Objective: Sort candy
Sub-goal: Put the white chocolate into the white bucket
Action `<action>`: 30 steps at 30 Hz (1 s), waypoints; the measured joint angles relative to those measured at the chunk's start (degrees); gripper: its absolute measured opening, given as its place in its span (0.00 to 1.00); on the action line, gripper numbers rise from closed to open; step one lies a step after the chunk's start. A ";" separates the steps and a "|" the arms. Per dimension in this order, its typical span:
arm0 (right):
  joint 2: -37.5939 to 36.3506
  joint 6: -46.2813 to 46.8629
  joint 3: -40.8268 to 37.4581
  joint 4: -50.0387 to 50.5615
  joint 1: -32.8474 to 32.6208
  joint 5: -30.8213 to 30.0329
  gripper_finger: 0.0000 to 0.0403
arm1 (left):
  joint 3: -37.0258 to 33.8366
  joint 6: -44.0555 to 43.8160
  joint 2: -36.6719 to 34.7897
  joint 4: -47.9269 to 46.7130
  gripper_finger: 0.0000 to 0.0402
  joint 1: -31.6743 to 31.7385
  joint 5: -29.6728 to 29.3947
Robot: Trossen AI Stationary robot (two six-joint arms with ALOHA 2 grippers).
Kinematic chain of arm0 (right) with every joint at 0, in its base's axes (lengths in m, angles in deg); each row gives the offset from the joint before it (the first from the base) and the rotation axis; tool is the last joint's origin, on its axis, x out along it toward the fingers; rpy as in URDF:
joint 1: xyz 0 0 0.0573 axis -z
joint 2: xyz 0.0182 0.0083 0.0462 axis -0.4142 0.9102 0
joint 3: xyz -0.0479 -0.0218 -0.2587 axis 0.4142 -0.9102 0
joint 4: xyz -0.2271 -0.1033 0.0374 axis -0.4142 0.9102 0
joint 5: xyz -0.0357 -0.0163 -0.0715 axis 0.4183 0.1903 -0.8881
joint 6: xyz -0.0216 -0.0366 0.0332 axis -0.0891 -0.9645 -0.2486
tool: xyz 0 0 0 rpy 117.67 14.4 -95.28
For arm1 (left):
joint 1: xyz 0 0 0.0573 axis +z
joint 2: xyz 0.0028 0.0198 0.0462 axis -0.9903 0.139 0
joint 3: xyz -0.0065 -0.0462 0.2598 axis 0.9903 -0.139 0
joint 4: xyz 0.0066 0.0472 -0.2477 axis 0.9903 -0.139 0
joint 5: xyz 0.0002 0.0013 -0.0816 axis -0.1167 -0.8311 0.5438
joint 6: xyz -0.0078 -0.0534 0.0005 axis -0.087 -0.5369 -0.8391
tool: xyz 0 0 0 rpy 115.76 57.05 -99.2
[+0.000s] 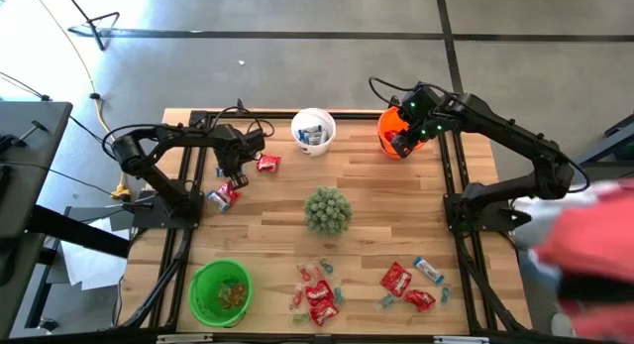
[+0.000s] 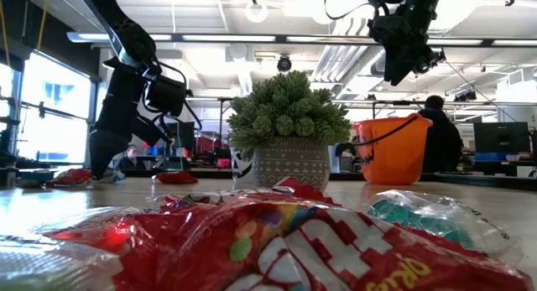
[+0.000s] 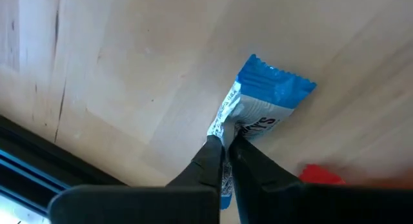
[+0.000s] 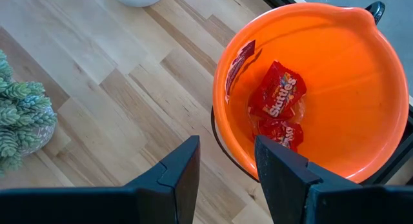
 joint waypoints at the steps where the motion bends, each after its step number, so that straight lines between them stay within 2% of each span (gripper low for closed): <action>1: 0.00 -0.02 -0.02 0.00 0.00 0.00 0.36 | 0.00 -0.35 0.00 0.00 0.01 0.00 0.00; 6: -0.01 0.00 -0.01 -0.01 0.01 -0.01 0.36 | -0.19 -1.86 -1.63 -0.04 0.02 -0.17 0.67; 14: -0.01 0.00 0.00 -0.01 0.02 0.00 0.36 | 1.18 -4.39 -9.08 -1.57 0.02 -0.35 2.49; 18: 0.00 0.00 0.00 0.00 0.00 0.00 0.36 | 3.58 -5.50 -14.14 -2.93 0.02 -0.37 4.56; 25: -0.01 0.00 -0.02 -0.01 0.01 -0.01 0.36 | 9.96 -7.03 -23.26 -1.30 0.02 -0.39 12.69; 30: -0.01 -0.01 0.00 -0.01 0.02 0.00 0.36 | 14.17 -7.07 -27.16 4.54 0.02 -1.12 13.17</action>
